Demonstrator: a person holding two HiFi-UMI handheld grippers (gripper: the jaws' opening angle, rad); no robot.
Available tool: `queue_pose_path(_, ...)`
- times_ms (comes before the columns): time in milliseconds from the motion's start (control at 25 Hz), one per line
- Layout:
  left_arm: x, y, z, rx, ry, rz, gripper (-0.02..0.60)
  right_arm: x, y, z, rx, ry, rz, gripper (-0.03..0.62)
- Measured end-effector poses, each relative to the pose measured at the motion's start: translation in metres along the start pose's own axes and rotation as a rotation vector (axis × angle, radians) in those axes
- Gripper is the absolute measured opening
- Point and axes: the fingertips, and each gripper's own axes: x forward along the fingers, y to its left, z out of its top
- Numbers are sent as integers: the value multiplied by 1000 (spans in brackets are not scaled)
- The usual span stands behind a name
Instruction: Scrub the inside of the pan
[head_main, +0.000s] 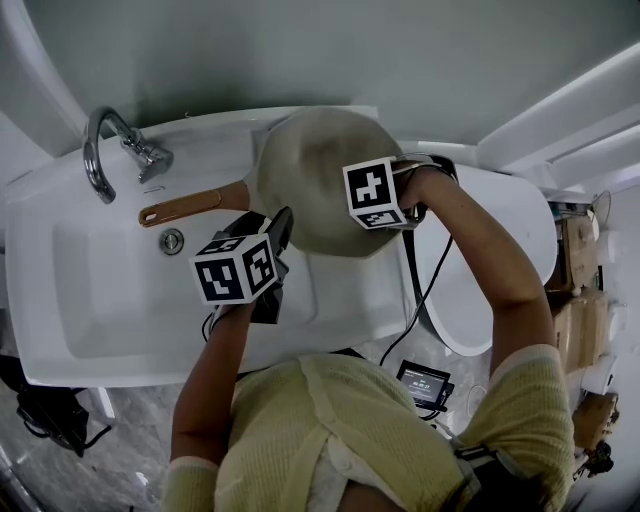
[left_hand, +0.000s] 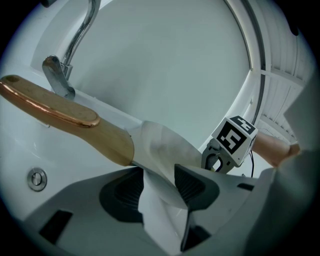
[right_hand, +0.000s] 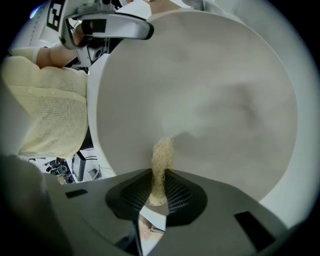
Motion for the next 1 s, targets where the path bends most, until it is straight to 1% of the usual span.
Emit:
queue_pose_path(120,0,0,0,1,-1,-2,233,-1,10,6,-9,-25,44,81)
queue_pose_path(520,0,0,0,5,-3,1,233,-9,29,20,-17,-88,115,81)
queue_pose_path(600,0,0,0,6,-3,0,233,-13,35,26,-22,-125,145,81)
queue_pose_path(800,0,1,0,6,-3,2,235,-28,52,45,-39,-260,248,81)
queue_pose_path(1000,0,1,0,8,-3,3,235,-41,61,55,-45,-362,302,81)
